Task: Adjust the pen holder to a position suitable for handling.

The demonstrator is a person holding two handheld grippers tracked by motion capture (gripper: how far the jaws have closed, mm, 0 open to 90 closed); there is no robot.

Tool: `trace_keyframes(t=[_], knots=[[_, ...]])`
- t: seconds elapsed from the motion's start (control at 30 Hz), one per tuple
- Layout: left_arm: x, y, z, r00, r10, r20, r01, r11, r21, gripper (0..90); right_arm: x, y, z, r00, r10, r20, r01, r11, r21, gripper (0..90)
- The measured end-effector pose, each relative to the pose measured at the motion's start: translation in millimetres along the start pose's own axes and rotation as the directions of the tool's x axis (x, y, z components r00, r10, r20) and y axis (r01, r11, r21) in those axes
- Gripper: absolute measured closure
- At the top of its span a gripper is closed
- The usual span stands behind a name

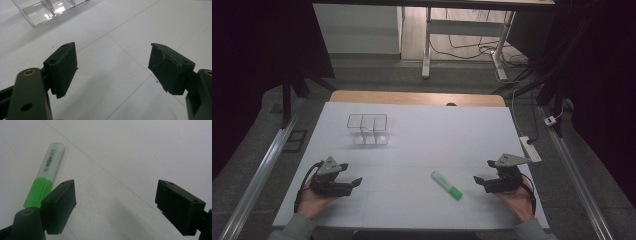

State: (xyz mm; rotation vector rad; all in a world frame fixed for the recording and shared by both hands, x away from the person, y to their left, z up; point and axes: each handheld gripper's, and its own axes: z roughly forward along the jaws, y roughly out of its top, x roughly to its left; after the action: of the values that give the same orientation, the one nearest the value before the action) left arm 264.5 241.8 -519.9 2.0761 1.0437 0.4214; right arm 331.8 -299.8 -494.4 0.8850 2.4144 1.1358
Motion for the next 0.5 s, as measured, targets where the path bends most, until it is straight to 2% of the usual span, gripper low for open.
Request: trace_keyframes(t=[0.4,0.5], knots=[[4.1,-0.1,0.4,0.9999,-0.011,-0.007,0.011,0.9999,0.001,23.0,0.3,-0.8,3.2,0.9997,0.021,-0.015,-0.021,1.0,0.011,18.9],[5.8,2.2,0.9,0.9995,0.002,-0.032,-0.002,1.0,0.006,23.3,0.0,-1.3,4.9,0.9994,0.029,-0.017,-0.029,0.999,0.024,19.0]])
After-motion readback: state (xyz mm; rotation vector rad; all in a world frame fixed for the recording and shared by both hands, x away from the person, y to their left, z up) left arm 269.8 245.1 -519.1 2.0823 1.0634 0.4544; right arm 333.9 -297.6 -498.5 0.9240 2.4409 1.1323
